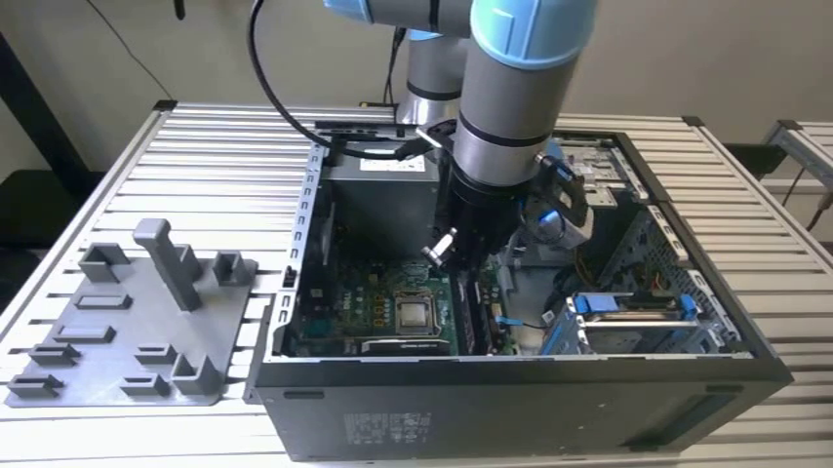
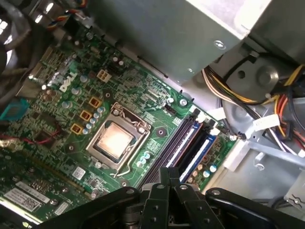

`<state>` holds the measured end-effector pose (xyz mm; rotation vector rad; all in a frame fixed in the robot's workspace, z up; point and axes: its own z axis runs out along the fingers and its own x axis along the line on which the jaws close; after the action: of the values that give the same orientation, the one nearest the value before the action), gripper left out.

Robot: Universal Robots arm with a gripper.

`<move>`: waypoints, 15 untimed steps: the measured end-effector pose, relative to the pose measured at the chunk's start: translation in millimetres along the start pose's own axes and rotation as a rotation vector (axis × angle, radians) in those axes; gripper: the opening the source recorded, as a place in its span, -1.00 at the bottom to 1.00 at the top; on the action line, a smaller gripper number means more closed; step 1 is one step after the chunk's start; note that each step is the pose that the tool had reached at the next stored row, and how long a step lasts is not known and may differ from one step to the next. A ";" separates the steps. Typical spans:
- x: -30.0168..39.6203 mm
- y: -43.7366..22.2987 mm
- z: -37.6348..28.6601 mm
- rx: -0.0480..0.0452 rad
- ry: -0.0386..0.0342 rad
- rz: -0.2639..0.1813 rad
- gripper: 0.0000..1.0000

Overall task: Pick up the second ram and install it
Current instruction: 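Press down the second ram until it locks into place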

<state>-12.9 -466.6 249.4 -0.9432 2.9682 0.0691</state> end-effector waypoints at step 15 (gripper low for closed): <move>0.0 0.0 0.0 -0.0060 0.0040 -0.190 -0.79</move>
<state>-12.8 -466.7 249.5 -1.2213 2.8667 0.0720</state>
